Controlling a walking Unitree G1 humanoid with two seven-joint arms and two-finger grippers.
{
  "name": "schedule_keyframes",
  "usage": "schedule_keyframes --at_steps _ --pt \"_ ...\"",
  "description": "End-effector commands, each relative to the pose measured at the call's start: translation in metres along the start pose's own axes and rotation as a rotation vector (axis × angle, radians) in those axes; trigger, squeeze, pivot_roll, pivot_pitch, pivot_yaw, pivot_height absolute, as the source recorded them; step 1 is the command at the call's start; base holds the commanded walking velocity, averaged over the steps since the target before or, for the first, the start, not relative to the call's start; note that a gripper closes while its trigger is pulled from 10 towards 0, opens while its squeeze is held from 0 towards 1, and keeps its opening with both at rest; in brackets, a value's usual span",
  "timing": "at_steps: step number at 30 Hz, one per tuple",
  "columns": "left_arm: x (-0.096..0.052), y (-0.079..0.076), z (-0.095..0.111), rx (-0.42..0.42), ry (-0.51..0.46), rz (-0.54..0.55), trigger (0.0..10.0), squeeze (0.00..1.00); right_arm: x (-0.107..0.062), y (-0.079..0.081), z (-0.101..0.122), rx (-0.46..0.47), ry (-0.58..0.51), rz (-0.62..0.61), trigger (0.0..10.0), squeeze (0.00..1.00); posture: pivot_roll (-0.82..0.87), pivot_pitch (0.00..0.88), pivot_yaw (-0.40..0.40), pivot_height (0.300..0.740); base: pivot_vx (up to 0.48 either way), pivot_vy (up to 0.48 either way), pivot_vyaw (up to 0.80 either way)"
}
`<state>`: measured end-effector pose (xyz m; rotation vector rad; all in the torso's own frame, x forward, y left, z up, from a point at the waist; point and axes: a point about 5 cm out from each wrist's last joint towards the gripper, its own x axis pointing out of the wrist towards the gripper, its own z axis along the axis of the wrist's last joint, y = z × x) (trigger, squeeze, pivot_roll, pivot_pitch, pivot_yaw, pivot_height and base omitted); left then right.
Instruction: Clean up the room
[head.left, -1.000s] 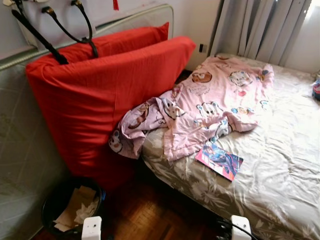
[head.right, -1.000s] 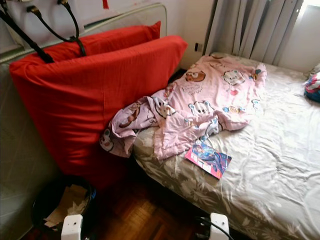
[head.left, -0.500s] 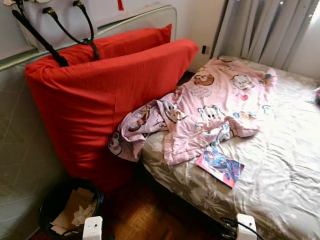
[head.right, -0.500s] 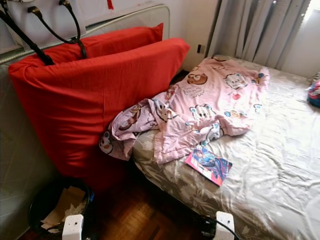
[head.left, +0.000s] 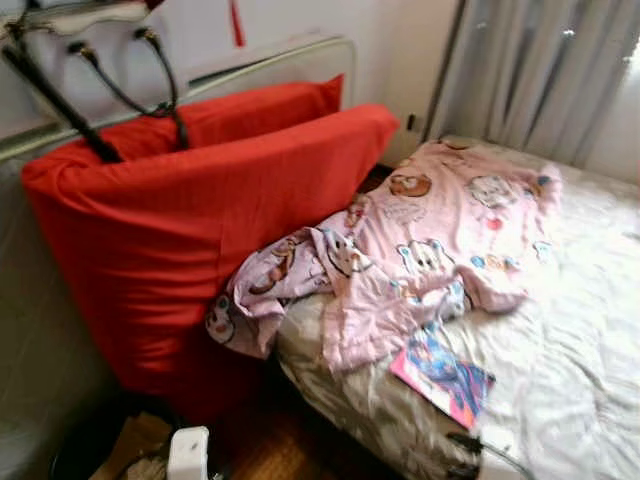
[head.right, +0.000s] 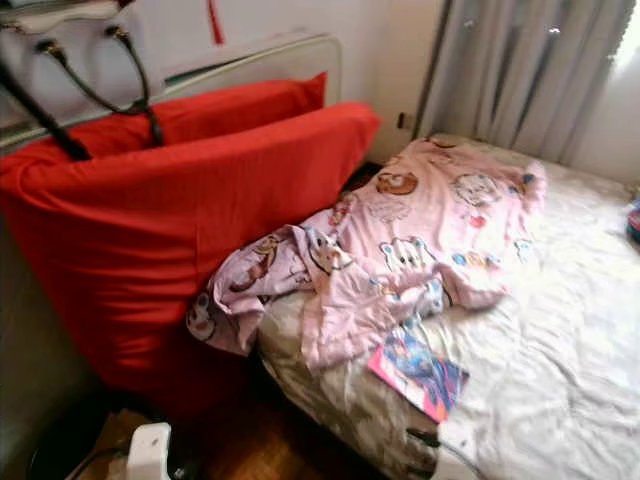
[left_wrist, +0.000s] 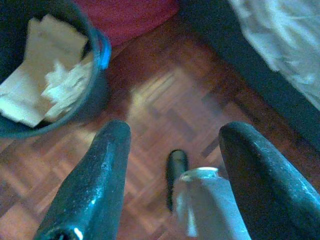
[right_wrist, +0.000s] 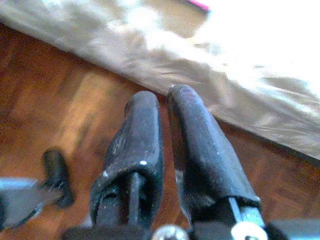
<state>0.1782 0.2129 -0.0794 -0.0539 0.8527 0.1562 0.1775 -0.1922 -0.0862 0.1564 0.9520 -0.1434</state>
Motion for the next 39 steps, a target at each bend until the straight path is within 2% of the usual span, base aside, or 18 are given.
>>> schedule_keyframes --at_steps 1,9,14,20,21,29,39 --pt "0.001 -0.005 0.001 -0.01 -0.003 -0.008 10.0 0.0 -0.001 -0.01 0.002 0.004 -0.009 -0.024 10.0 0.0 0.02 0.0 -0.022 0.74 0.315 0.0 0.0" --pt "0.002 -0.008 0.01 -0.011 -0.051 -0.038 10.0 0.0 0.0 -0.011 0.012 0.02 -0.053 -0.019 10.0 0.0 0.01 0.0 -0.019 0.74 0.151 0.0 0.0" --pt "0.004 -0.009 0.023 -0.011 -0.108 -0.057 10.0 0.0 0.002 0.001 0.022 0.009 -0.104 0.015 10.0 0.0 0.01 0.007 -0.02 0.74 0.0 0.0 0.0" --pt "0.006 -0.014 0.034 -0.019 -0.145 -0.086 10.0 0.0 0.003 0.006 0.034 0.017 -0.157 0.042 10.0 0.0 0.01 0.01 -0.025 0.74 0.0 0.0 0.0" --pt "0.006 -0.014 0.033 -0.015 -0.135 -0.086 10.0 0.0 0.003 0.006 0.035 0.017 -0.161 0.042 10.0 1.0 0.01 0.004 -0.022 0.74 0.0 0.0 0.0" --pt "0.005 -0.013 0.028 -0.018 -0.124 -0.081 10.0 0.0 0.002 0.004 0.031 0.019 -0.155 0.031 10.0 1.0 0.01 0.0 -0.026 0.74 0.0 0.0 0.0" --pt "0.005 -0.012 0.03 -0.033 -0.145 -0.082 10.0 0.0 0.002 0.001 0.028 -0.033 -0.142 0.026 10.0 1.0 0.01 0.0 -0.037 0.74 0.0 0.0 0.0"
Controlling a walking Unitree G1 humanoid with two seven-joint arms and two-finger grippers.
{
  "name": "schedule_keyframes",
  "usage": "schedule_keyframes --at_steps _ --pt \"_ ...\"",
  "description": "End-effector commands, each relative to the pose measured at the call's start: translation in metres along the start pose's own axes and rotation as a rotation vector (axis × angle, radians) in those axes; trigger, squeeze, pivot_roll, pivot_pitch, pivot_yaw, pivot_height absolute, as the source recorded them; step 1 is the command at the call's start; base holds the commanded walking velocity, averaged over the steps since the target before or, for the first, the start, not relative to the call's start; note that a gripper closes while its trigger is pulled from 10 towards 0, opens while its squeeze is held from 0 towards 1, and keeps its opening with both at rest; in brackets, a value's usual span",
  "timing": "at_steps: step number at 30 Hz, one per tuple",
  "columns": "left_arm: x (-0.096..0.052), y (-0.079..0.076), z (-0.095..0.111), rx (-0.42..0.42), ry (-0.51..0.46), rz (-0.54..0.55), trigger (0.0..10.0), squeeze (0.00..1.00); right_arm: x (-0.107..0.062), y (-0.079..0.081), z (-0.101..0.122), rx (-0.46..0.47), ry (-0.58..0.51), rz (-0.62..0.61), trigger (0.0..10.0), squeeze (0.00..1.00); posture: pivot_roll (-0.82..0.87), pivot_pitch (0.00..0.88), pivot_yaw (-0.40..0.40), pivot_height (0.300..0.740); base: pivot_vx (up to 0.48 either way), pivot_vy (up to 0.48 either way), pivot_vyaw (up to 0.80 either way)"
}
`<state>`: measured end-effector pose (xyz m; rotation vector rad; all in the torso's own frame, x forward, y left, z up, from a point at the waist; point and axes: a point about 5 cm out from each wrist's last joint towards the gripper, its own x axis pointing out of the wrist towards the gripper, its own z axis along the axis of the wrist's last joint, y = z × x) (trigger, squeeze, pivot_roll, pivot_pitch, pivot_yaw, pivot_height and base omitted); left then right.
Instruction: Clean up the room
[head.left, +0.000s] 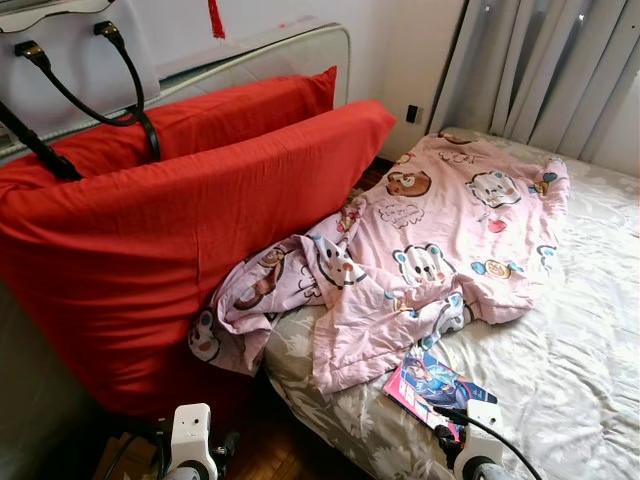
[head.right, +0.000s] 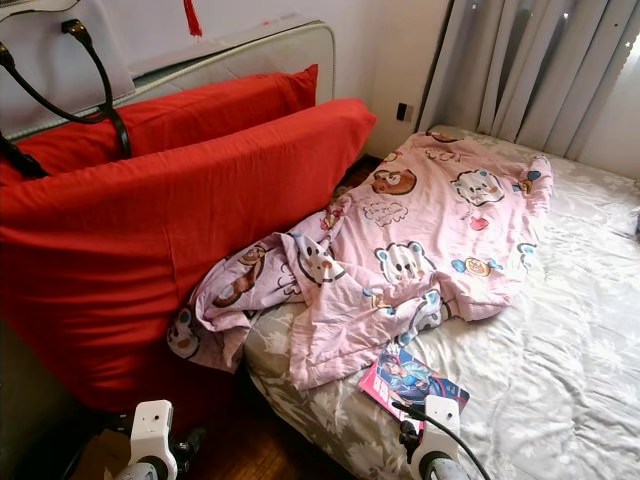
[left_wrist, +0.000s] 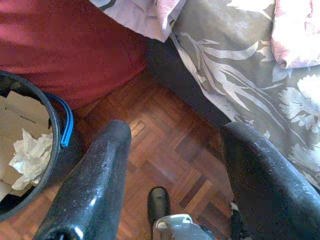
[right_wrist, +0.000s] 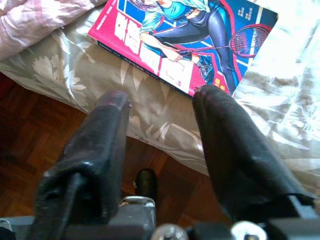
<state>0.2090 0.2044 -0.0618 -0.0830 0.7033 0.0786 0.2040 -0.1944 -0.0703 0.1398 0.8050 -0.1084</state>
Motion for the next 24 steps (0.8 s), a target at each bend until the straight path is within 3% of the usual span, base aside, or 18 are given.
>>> schedule_keyframes --at_steps 1,2,3,13,19,24 --pt "-0.002 0.0 -0.003 -0.04 -0.011 0.004 10.0 0.0 -0.001 -0.003 -0.003 -0.023 0.004 -0.007 10.0 1.0 0.01 0.0 -0.039 0.74 0.0 0.0 0.0" --pt "-0.002 0.0 -0.002 -0.043 -0.019 0.001 10.0 0.0 -0.001 -0.003 -0.002 -0.031 -0.002 0.004 10.0 1.0 0.01 0.0 -0.041 0.74 0.0 0.0 0.0" --pt "-0.002 -0.001 0.0 -0.043 -0.039 -0.01 10.0 0.0 -0.001 -0.001 0.0 -0.059 -0.013 0.026 10.0 0.0 0.01 0.0 -0.042 0.74 0.0 0.0 0.0" --pt "0.003 -0.006 0.016 -0.04 -0.11 -0.02 10.0 0.0 0.001 0.007 0.011 -0.126 -0.071 0.107 10.0 0.0 0.02 0.0 -0.056 0.74 0.0 0.0 0.0" --pt "0.005 -0.012 0.028 0.012 -0.161 -0.047 10.0 0.0 0.002 0.008 0.021 -0.067 -0.127 0.099 10.0 0.0 0.01 0.003 -0.047 0.74 0.0 0.0 0.0" --pt "0.004 -0.016 0.045 0.064 -0.277 -0.062 10.0 0.0 0.002 0.013 0.043 -0.011 -0.261 0.109 10.0 0.0 0.02 0.02 -0.052 0.74 0.0 0.0 0.0"
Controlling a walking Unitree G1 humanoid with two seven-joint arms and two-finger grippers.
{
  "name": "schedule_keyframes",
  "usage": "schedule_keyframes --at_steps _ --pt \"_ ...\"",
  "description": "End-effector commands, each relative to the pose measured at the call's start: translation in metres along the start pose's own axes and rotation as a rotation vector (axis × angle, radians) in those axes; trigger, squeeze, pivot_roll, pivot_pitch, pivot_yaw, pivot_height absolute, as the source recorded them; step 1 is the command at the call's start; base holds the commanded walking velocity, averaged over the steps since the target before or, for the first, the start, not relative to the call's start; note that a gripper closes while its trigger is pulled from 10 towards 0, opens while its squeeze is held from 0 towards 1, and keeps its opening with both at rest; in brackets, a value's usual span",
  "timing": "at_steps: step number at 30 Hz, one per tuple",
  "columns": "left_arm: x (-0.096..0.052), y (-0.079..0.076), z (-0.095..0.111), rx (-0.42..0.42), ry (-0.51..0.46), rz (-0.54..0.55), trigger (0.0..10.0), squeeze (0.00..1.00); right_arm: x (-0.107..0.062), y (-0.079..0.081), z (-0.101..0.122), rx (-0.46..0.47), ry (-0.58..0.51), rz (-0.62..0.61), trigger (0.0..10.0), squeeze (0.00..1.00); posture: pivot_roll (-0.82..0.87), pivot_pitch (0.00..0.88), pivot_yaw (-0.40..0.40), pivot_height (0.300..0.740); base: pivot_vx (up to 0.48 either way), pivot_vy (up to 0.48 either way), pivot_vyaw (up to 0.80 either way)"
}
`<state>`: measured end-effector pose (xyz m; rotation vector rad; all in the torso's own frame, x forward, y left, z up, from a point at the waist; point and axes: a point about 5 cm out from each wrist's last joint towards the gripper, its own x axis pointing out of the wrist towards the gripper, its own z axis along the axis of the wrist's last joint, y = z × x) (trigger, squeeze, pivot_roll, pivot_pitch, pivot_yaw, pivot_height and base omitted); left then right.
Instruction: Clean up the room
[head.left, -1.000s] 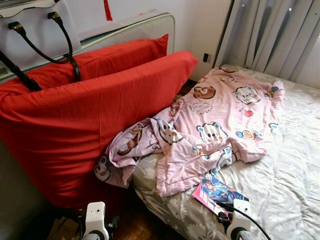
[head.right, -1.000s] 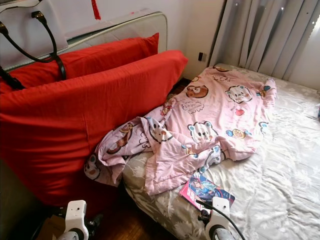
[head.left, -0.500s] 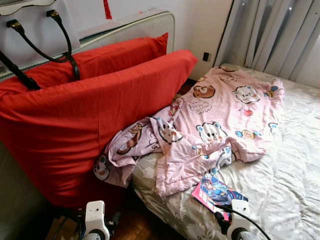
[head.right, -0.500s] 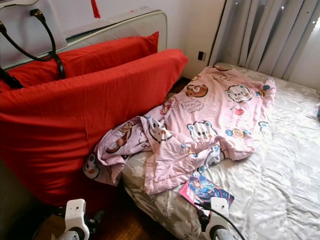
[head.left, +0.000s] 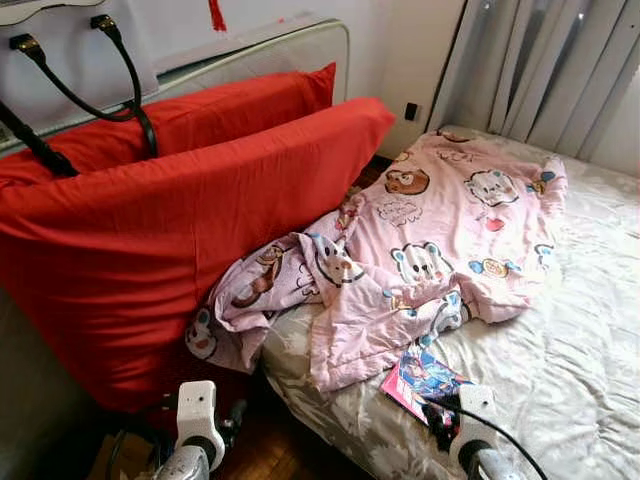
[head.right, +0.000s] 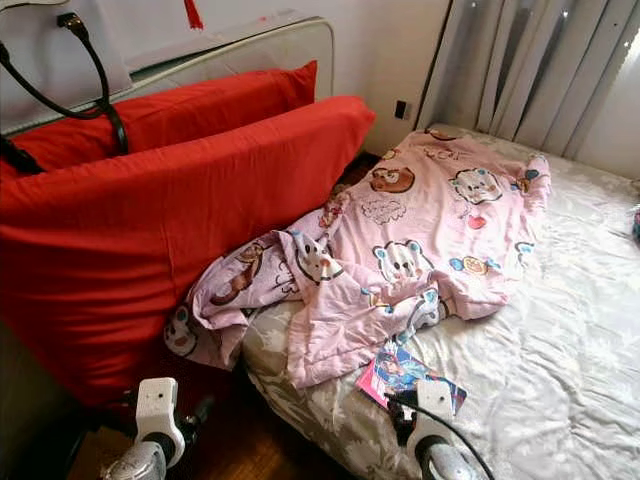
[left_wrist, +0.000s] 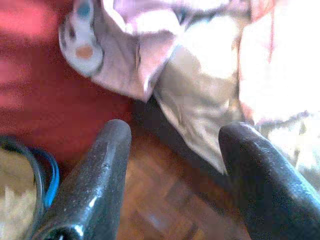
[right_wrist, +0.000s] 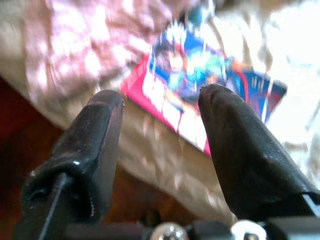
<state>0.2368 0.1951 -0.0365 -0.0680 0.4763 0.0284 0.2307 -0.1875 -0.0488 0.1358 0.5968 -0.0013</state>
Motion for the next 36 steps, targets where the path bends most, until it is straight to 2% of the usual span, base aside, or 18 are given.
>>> schedule_keyframes --at_steps 1,3,7,9,10,11,15,18,21,27,32,36 --pt "0.002 -0.003 0.011 0.053 -0.072 -0.013 10.0 0.0 0.002 0.0 0.013 0.027 -0.081 -0.006 10.0 0.0 0.02 0.02 -0.052 0.74 0.0 0.0 0.0" --pt "0.003 -0.011 0.019 0.075 -0.136 -0.057 10.0 0.0 0.003 0.002 0.019 -0.004 -0.134 -0.006 10.0 0.0 0.03 0.029 -0.059 0.74 0.0 0.0 0.0" --pt "0.003 -0.015 0.029 0.088 -0.203 -0.073 10.0 0.0 0.003 0.006 0.027 -0.057 -0.193 0.034 10.0 0.0 0.02 0.028 -0.041 0.74 0.0 0.0 0.0" --pt "0.001 -0.012 0.033 0.105 -0.236 -0.072 10.0 0.0 0.002 0.004 0.037 -0.075 -0.252 0.032 10.0 0.0 0.02 0.029 -0.035 0.74 0.0 0.0 0.0" --pt "-0.002 -0.007 0.038 0.14 -0.284 -0.062 10.0 0.0 0.002 0.0 0.045 -0.075 -0.306 0.012 10.0 0.0 0.01 0.022 -0.039 0.74 0.0 0.0 0.0" --pt "-0.002 -0.007 0.038 0.14 -0.284 -0.062 10.0 0.0 0.002 0.0 0.045 -0.075 -0.306 0.012 10.0 0.0 0.01 0.022 -0.039 0.74 0.0 0.0 0.0" --pt "-0.009 0.002 0.044 0.133 -0.347 -0.013 10.0 0.0 -0.004 -0.004 0.058 -0.072 -0.419 -0.034 10.0 0.0 0.02 0.01 -0.043 0.74 0.0 0.0 0.0" --pt "-0.011 -0.002 0.047 0.143 -0.378 -0.031 10.0 0.0 -0.01 -0.003 0.06 -0.097 -0.471 -0.04 10.0 0.0 0.02 0.001 -0.047 0.74 0.0 0.0 0.0" --pt "-0.012 -0.008 0.049 0.174 -0.392 -0.057 10.0 0.0 -0.012 -0.002 0.058 -0.105 -0.479 -0.037 10.0 0.0 0.02 0.0 -0.048 0.74 0.0 0.0 0.0" --pt "-0.009 -0.015 0.058 0.114 -0.413 -0.065 10.0 0.0 -0.013 0.004 0.053 -0.105 -0.461 -0.05 10.0 0.0 0.02 0.0 -0.053 0.74 0.0 0.0 0.0" --pt "-0.008 -0.02 0.063 0.117 -0.429 -0.078 10.0 0.0 -0.01 0.004 0.057 -0.109 -0.446 -0.071 10.0 0.0 0.01 0.032 -0.063 0.74 0.0 0.0 0.0" --pt "-0.009 -0.023 0.06 0.124 -0.419 -0.08 10.0 0.0 -0.009 0.01 0.056 -0.12 -0.439 -0.059 10.0 0.0 0.01 0.052 -0.065 0.71 0.0 0.0 0.0"
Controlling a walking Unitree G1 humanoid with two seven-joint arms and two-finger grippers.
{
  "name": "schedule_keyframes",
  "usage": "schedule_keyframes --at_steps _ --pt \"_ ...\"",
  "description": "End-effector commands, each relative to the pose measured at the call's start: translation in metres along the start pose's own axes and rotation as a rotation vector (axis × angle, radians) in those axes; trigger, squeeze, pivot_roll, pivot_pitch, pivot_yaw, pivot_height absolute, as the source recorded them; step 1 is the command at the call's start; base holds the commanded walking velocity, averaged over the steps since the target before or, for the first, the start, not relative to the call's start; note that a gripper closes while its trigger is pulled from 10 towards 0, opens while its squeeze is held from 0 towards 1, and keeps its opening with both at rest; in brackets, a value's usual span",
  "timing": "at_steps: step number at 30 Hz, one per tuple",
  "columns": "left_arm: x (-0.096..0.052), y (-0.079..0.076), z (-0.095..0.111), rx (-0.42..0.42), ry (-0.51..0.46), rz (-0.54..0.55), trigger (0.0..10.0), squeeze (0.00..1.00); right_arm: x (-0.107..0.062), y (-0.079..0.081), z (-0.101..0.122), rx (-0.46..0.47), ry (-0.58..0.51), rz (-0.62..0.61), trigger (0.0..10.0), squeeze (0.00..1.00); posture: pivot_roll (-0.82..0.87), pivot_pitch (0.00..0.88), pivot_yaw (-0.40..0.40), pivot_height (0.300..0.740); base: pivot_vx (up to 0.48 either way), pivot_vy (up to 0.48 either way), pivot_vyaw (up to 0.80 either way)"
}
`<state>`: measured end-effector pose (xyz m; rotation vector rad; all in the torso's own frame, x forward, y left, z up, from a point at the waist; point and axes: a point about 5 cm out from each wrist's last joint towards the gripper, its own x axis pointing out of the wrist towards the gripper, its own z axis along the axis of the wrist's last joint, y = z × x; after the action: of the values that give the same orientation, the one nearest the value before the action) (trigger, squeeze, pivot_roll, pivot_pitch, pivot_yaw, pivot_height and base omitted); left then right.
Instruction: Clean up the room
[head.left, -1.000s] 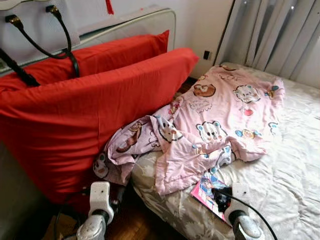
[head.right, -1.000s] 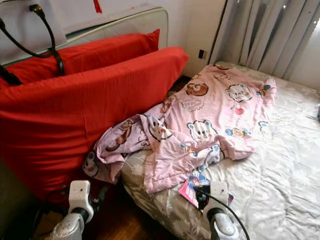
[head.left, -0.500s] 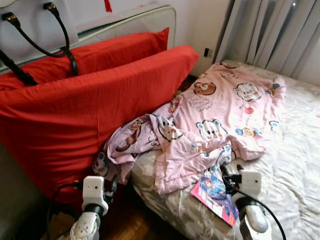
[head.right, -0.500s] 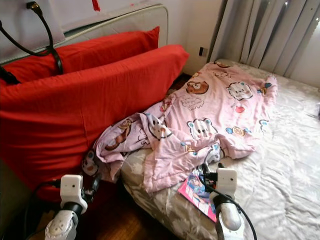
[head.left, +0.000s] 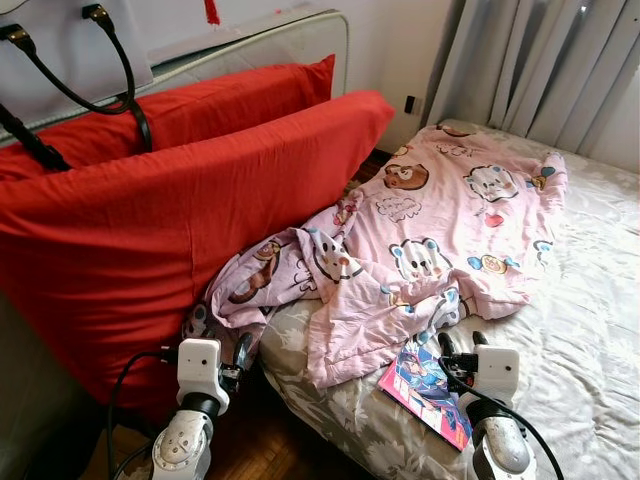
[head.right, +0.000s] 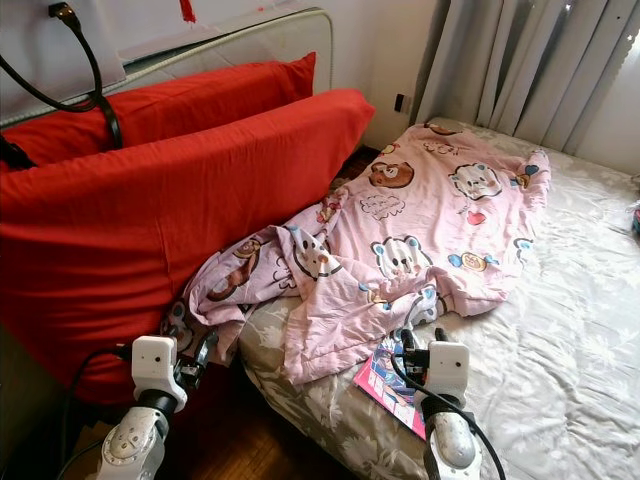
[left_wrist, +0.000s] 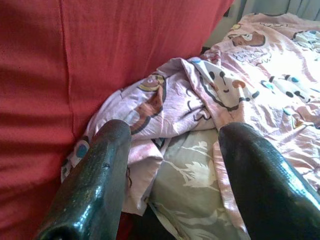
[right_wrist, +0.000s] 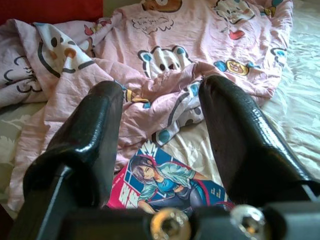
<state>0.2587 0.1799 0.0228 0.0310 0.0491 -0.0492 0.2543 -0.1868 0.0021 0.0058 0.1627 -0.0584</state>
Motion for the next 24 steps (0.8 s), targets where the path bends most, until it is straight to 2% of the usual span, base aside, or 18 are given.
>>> schedule_keyframes --at_steps 1,6,24 --pt "-0.0013 -0.0035 -0.0002 0.01 0.006 -0.017 10.0 0.0 0.0 0.0025 0.0012 -0.006 0.0 0.008 10.0 0.0 0.01 0.052 -0.065 0.705 0.0 0.0 0.0" --pt "-0.0029 -0.0042 0.0003 0.007 0.008 -0.023 10.0 0.0 -0.0004 0.008 0.0002 0.002 0.007 0.01 10.0 0.0 0.02 0.06 -0.063 0.665 0.0 0.0 0.0" --pt "-0.0057 -0.0096 -0.002 0.007 0.035 -0.048 10.0 0.0 -0.001 0.0098 -0.0049 0.01 0.037 0.023 10.0 0.0 0.02 0.069 -0.06 0.665 0.0 0.0 0.0"
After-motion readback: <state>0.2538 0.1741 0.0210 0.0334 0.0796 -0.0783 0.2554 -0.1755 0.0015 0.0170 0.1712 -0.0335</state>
